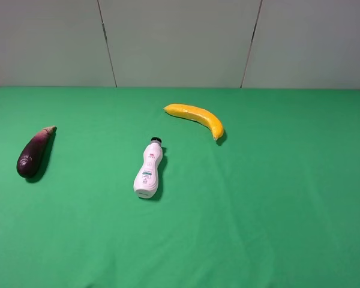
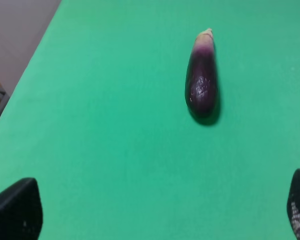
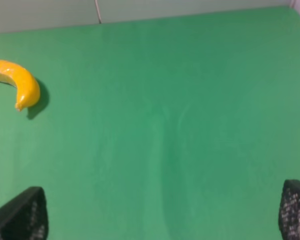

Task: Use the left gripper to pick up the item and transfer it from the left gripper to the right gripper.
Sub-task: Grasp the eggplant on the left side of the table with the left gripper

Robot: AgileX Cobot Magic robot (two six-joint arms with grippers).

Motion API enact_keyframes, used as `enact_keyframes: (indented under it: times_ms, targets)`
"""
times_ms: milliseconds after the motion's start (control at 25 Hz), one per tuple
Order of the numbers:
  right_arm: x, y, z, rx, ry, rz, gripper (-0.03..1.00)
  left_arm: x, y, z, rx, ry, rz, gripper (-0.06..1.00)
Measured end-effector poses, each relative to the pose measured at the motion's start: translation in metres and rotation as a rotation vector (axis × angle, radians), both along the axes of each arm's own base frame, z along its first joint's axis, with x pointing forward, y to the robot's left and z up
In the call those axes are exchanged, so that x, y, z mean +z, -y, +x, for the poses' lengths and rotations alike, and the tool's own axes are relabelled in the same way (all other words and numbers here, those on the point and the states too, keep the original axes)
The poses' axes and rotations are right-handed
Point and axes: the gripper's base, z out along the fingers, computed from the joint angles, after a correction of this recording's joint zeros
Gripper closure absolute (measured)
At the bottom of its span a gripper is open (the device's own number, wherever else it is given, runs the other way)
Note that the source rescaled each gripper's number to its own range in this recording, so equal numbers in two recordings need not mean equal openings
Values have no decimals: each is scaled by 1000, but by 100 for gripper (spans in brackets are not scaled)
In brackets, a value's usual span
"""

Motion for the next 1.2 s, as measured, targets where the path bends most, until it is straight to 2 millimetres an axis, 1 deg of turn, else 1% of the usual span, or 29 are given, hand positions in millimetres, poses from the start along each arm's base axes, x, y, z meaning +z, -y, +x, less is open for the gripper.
enact_keyframes:
  times_ms: [1200]
  targets:
    - [0,0,0,0,0,0,-3,0,0,0,-1,4,0,-2]
